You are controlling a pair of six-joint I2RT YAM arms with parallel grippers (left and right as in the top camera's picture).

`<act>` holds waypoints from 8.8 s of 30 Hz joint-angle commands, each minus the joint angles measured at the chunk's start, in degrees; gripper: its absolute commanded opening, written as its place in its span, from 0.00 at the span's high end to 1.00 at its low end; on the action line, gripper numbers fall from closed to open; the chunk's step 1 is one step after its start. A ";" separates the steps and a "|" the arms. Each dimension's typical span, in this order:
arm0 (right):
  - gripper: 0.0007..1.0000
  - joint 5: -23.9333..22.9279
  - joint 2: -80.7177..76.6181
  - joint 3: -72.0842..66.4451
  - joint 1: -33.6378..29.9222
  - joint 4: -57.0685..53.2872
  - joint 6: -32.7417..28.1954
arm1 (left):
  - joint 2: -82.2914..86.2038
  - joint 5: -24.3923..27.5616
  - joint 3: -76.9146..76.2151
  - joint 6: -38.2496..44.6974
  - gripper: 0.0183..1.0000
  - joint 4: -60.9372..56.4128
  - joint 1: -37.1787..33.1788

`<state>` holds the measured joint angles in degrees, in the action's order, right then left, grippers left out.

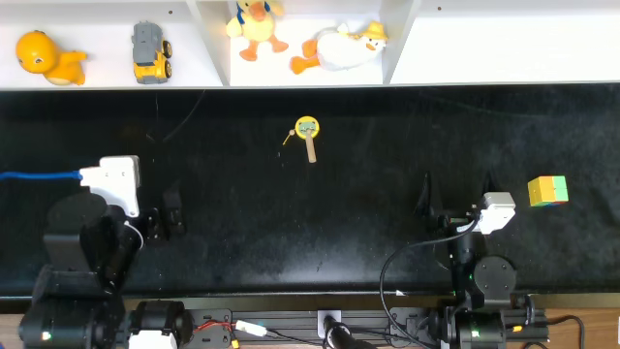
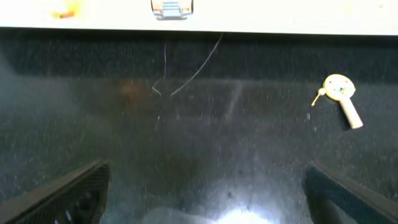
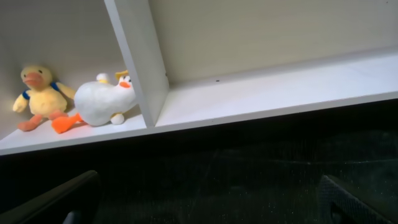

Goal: Store Toys

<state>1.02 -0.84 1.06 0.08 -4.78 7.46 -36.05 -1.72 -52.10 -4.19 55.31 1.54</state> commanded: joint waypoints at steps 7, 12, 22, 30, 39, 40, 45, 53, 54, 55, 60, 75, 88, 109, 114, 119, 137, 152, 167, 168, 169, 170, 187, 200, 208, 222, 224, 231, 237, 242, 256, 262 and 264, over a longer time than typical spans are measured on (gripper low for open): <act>0.00 -0.59 0.63 -0.72 -0.11 0.22 0.24 | 0.31 0.74 0.37 -0.81 0.00 1.03 0.46; 0.00 -0.59 0.63 -0.72 -0.11 0.22 0.24 | 0.31 0.74 0.37 -0.83 0.00 1.11 0.46; 0.01 -0.59 0.63 -0.72 -0.11 0.22 0.24 | 2.34 0.50 0.39 -0.81 0.00 2.97 0.17; 0.00 -0.59 0.63 -0.72 -0.11 0.22 0.22 | 15.78 -2.45 11.87 -0.81 0.00 -7.98 -1.73; 0.00 -0.59 0.63 -0.72 -0.11 0.22 0.24 | 27.71 -0.31 33.66 -4.00 0.00 -26.97 -2.62; 0.01 -0.59 0.63 -0.72 -0.11 0.22 0.22 | 28.68 -0.31 35.67 -5.20 0.00 -28.85 -2.62; 0.00 -0.59 0.63 -0.72 -0.11 0.22 0.24 | 32.59 1.25 42.60 -6.86 0.00 -35.28 -2.62; 0.00 -0.59 0.63 -0.72 -0.11 0.22 0.24 | 35.93 1.46 46.90 -8.09 0.00 -38.40 -2.67; 0.00 -0.59 0.63 -0.72 -0.11 0.22 0.24 | 35.93 1.29 46.90 -8.09 0.00 -38.42 -2.67; 0.00 -0.59 0.63 -0.72 -0.11 0.22 0.22 | 35.93 0.96 46.90 -8.09 0.00 -38.40 -2.67; 0.00 -0.59 0.63 -0.72 -0.11 0.22 0.24 | 35.93 0.98 47.08 -8.09 0.00 -39.08 -2.67; 0.01 -0.59 0.63 -0.72 -0.11 0.22 0.24 | 35.93 1.64 51.63 -9.62 0.00 -50.53 -2.67; 0.01 -0.59 0.63 -0.72 -0.11 0.22 0.24 | 35.91 1.64 51.63 -9.62 0.00 -50.51 -2.67; 0.00 -0.59 0.63 -0.72 -0.11 0.22 0.24 | 35.91 1.64 51.63 -9.60 0.00 -50.51 -2.67; 0.00 -0.22 0.63 -0.72 -0.11 0.26 0.28 | 35.91 1.64 51.63 -9.62 0.00 -50.53 -2.67; 0.00 9.25 0.63 -0.72 -0.09 1.05 9.57 | 35.91 1.64 51.63 -9.60 0.00 -50.53 -2.67; 0.00 28.44 0.46 -0.42 -0.09 2.19 30.32 | 35.91 1.64 51.63 -9.62 0.00 -50.53 -2.67; 0.00 32.24 -34.42 27.06 0.02 -7.96 6.97 | 35.91 1.64 51.63 -9.60 0.00 -50.51 -2.67; 0.00 21.64 -72.41 57.61 11.61 -26.12 -10.38 | 35.91 1.64 51.63 -9.62 0.00 -50.53 -2.67; 0.00 20.59 -73.75 58.53 13.03 -26.53 -10.75 | 35.91 1.64 51.63 -9.60 0.00 -50.53 -2.67; 0.00 19.61 -75.17 59.45 14.53 -26.93 -10.95 | 35.91 1.64 51.63 -9.60 0.00 -50.53 -2.67; 0.00 18.78 -76.41 60.15 15.80 -27.17 -10.95 | 35.91 1.64 51.63 -9.62 0.00 -50.53 -2.67; 0.06 8.02 -86.29 61.48 31.23 -30.58 -7.30 | 35.91 1.64 51.63 -9.62 0.00 -50.53 -2.67; 0.21 5.09 -95.43 61.51 32.68 -25.77 3.56 | 35.91 1.64 51.63 -9.62 0.00 -50.53 -2.67; 0.25 3.91 -98.75 62.31 35.56 -24.39 5.49 | 35.91 1.62 51.63 -9.62 0.00 -50.53 -2.67; 0.34 1.86 -107.78 68.85 36.70 -24.57 7.58 | 35.91 1.64 51.63 -9.62 0.00 -50.53 -2.67; 0.36 1.88 -109.11 69.99 36.70 -24.85 7.61 | 35.91 1.64 51.63 -9.62 0.00 -50.53 -2.67; 0.49 1.92 -112.39 71.45 36.70 -26.95 7.80 | 35.91 1.64 51.63 -9.60 0.00 -50.53 -2.67; 0.63 1.66 -112.67 71.45 36.70 -29.38 7.74 | 35.91 1.64 51.63 -9.62 0.00 -50.53 -2.67; 0.73 1.62 -112.67 71.45 36.70 -30.62 7.74 | 35.91 1.64 51.63 -9.62 0.00 -50.53 -2.67; 0.90 1.70 -112.67 71.45 36.70 -32.30 7.76 | 35.91 1.64 51.63 -9.62 0.00 -50.53 -2.67; 0.96 2.38 -112.67 71.97 36.65 -33.46 7.91 | 35.91 1.64 51.63 -9.62 0.00 -50.53 -2.67; 0.96 2.58 -112.65 72.91 36.65 -34.38 8.07 | 35.91 1.64 51.63 -9.62 0.00 -50.51 -2.67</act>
<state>2.57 -110.91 74.00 36.42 -37.65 14.90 -0.73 -0.82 -0.97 -13.39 5.06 -0.54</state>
